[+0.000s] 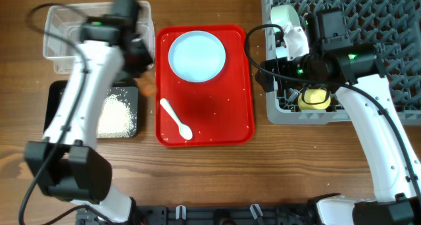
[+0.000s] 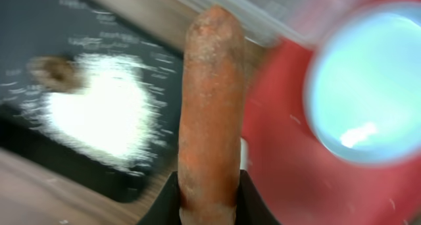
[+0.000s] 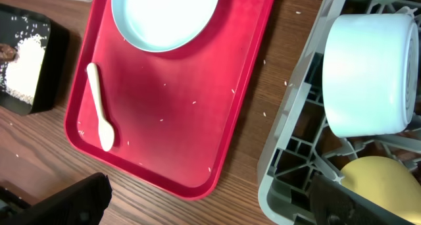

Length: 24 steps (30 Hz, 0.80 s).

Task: Sort waste into correct bins and load items into the dishwasher rack
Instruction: 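Place the carrot onto the black tray with the left gripper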

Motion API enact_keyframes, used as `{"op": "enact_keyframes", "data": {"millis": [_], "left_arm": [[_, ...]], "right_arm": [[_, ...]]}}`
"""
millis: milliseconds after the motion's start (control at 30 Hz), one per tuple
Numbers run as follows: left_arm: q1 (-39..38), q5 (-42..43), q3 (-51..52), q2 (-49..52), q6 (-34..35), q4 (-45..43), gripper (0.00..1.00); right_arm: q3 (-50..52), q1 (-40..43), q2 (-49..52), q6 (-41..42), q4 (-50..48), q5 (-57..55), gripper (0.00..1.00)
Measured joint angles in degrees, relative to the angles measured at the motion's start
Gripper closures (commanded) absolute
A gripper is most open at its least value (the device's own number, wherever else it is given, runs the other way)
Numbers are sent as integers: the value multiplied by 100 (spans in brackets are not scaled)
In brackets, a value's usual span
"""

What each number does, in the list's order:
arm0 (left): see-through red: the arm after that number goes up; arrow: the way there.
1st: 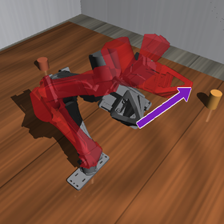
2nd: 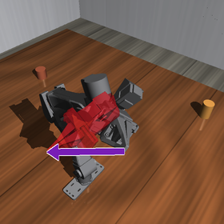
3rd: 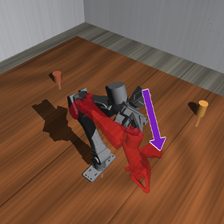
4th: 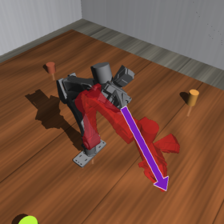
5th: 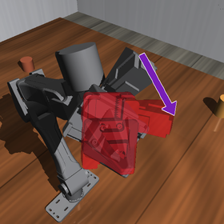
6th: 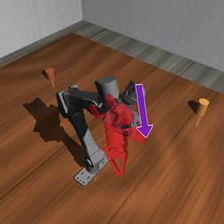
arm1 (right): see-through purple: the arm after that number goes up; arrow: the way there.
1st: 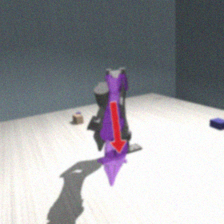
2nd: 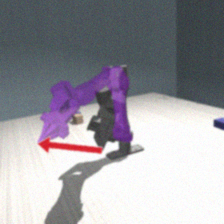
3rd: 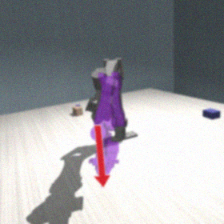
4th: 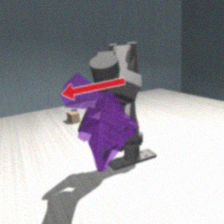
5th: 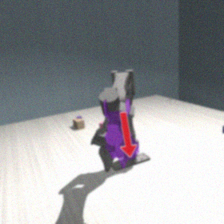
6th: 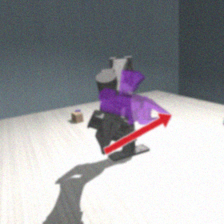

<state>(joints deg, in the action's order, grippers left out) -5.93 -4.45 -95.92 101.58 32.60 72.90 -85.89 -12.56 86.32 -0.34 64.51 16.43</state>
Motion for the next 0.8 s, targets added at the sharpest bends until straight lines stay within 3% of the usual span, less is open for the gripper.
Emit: {"op": "enact_keyframes", "data": {"millis": [200,433,467,567,800], "left_arm": [[2059,-170,658,2,2,-177,91],[2520,-162,2236,11,297,-1473,89],[2527,-166,2483,11,435,-1676,83],[2540,-168,2806,11,649,-1923,42],[2546,-131,2822,11,804,-2070,25]], "right_arm": [[0,0,0,2,2,0,0],[0,0,0,2,9,-2,0],[0,0,0,0,13,0,0],[0,0,0,0,22,-2,0],[0,0,0,0,22,-2,0]]}}
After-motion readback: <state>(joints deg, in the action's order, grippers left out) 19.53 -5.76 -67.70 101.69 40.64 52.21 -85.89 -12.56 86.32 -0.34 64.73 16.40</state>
